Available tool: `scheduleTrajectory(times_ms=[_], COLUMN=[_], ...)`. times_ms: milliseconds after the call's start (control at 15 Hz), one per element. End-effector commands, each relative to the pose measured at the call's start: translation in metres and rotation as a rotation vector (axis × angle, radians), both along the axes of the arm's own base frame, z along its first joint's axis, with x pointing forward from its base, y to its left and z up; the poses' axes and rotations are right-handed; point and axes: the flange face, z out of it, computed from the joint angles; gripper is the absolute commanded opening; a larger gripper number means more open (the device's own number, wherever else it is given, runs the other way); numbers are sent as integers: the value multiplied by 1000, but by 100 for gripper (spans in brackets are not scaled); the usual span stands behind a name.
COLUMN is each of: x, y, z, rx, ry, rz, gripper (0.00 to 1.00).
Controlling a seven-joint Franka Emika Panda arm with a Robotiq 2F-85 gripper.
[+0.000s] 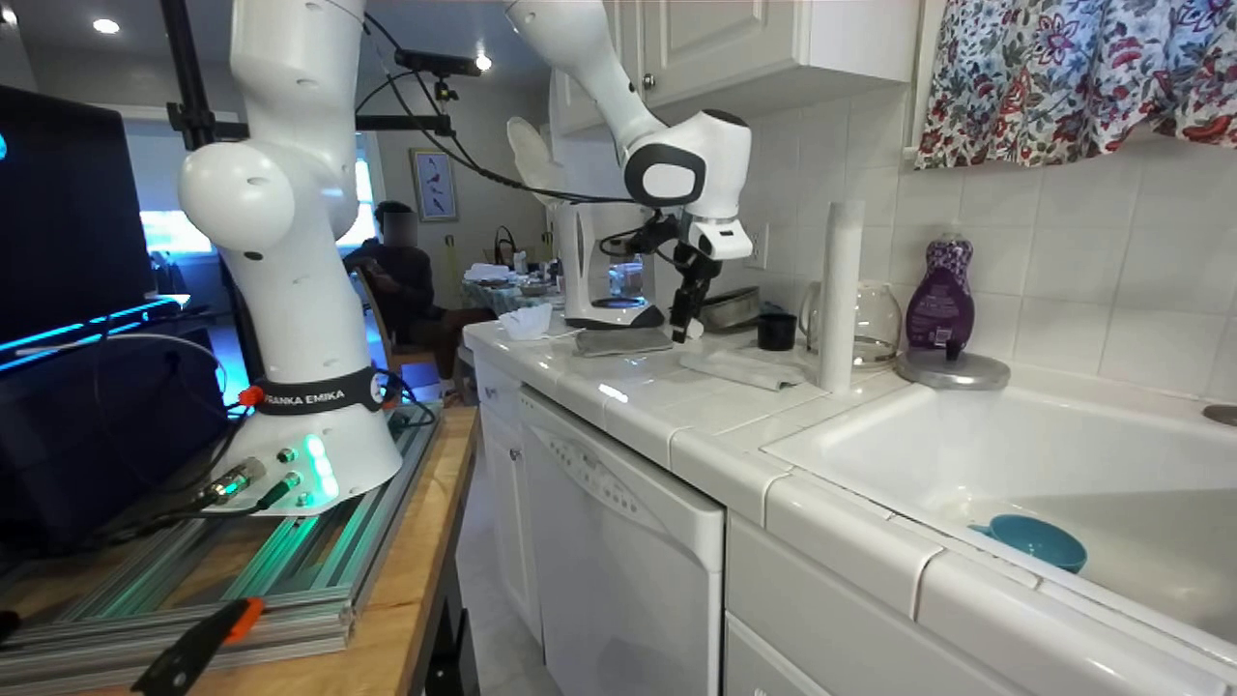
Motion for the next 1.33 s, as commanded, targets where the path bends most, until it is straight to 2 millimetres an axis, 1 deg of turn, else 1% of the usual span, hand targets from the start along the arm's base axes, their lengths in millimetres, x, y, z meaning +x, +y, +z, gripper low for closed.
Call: scheduleTrajectory(times_ms=[0,267,467,533,600,667,933,1067,1267], x=[-2,2,0,2,8,-3,5,14,18], y=[-23,-33,-42,-45,-49,-45,-50,-63,-86], z=[0,-11,-17,-14,-13,-14,-12,-11,-6], rx=[21,25,-29,-27,-9,-18,-18,-66,-167], ry=[68,149,185,178,153,168,157,124,95], rz=[102,157,336,380,306,300,291,350,502], gripper=[100,100,100,100,100,100,100,100,100])
